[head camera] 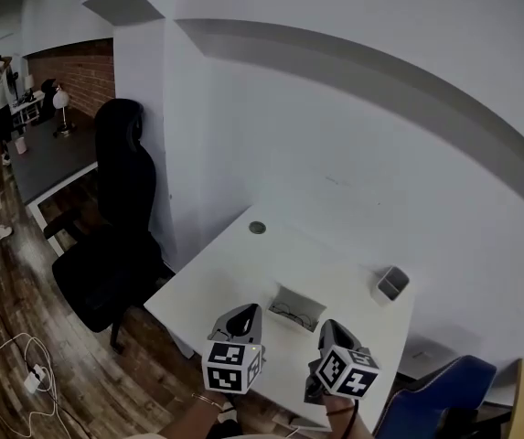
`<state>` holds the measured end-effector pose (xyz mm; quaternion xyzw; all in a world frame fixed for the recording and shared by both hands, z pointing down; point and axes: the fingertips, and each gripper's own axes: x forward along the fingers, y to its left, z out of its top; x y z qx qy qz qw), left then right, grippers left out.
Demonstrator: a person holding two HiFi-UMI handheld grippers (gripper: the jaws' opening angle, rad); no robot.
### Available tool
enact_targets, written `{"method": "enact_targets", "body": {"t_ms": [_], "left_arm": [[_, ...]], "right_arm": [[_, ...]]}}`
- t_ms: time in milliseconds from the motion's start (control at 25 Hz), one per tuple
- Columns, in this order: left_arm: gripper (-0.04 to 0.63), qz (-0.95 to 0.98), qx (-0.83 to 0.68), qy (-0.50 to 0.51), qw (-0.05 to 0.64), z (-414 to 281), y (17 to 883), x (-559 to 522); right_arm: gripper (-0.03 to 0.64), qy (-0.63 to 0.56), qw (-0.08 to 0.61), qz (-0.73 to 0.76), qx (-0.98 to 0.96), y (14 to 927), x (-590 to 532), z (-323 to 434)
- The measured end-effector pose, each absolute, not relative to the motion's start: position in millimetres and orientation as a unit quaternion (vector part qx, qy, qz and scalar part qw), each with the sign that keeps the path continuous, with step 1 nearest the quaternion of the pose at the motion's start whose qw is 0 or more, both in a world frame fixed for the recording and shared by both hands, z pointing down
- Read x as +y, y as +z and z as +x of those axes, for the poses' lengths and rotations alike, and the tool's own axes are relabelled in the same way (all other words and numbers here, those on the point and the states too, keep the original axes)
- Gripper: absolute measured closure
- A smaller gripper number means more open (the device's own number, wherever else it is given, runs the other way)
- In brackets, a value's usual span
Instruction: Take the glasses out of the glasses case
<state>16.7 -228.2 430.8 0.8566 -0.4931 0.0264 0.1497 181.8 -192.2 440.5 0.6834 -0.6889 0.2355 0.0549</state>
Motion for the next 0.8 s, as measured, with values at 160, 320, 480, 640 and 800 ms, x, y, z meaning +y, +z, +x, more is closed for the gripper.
{"method": "enact_targets", "body": {"t_ms": [160, 320, 480, 640, 800], "left_arm": [[0.588, 0.858, -0.489, 0.024, 0.155, 16, 432, -264], [0.588, 0.860, -0.483, 0.023, 0.161, 17, 435, -294], [0.588, 0.863, -0.472, 0.034, 0.177, 26, 446, -310], [0.588, 0.865, -0.463, 0.054, 0.186, 37, 459, -314], [0.588, 0.858, -0.468, 0.072, 0.197, 42, 472, -313]], "right_arm": [[0.584, 0.230, 0.058, 0.683, -0.691, 435, -225, 178], [0.584, 0.214, 0.067, 0.687, -0.692, 430, -251, 178], [0.584, 0.224, 0.073, 0.692, -0.682, 439, -258, 186], [0.584, 0.245, 0.078, 0.698, -0.669, 453, -259, 200], [0.584, 0.267, 0.079, 0.691, -0.668, 469, -265, 206]]}}
